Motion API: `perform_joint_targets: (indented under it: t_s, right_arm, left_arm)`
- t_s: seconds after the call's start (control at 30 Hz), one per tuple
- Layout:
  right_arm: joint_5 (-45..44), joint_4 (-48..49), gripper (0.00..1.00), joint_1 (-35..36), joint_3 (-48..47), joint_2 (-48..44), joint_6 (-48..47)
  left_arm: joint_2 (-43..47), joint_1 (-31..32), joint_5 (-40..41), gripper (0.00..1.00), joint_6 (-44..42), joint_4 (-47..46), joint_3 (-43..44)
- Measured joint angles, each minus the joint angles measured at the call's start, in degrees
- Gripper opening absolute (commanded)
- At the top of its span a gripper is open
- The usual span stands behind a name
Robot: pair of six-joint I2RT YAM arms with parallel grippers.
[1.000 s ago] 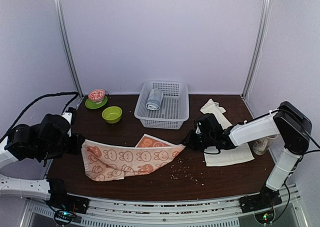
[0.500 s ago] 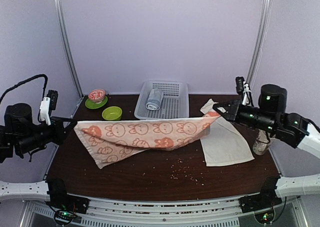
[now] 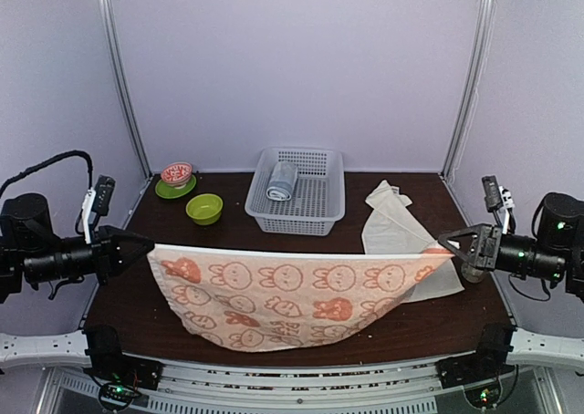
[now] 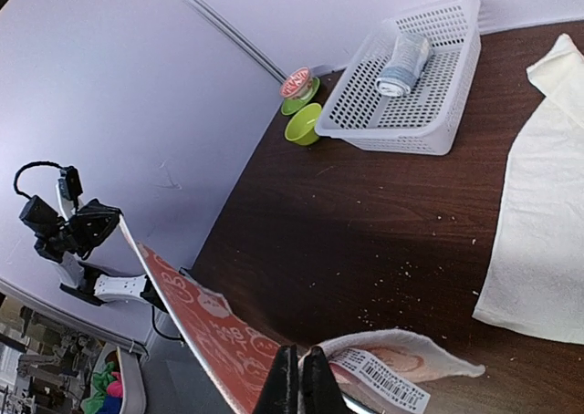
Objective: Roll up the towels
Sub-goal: Flatten out the towel at the center of the board.
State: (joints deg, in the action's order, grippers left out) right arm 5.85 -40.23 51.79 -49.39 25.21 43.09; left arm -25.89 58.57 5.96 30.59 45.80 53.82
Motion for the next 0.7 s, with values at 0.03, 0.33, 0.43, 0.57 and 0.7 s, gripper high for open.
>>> perform_joint_targets:
  t_s: [0.03,0.33,0.43,0.57,0.7]
  right_arm:
    - [-0.3,0.1,0.00,0.0,1.4,-0.2,0.9]
    - [-5.2,6.0,0.00,-0.5,12.8,11.9,8.8]
    - [-6.7,11.1,0.00,-3.2,12.9,18.6,10.1]
    - [-7.4,18.4,0.00,-8.1,12.8,28.6,10.8]
    - [-7.3,23.5,0.00,-11.5,12.2,37.2,10.8]
  left_arm:
    - [0.2,0.0,0.0,0.00,0.4,-0.1,-1.1]
    - [-2.0,-0.2,8.5,0.00,3.6,-3.4,-10.7]
    - [-6.5,-1.7,13.6,0.00,3.6,-6.2,-11.0]
    - [-13.4,-10.2,14.2,0.00,3.3,-12.2,-11.8]
    - [-19.3,-15.6,14.0,0.00,2.7,-17.7,-14.1]
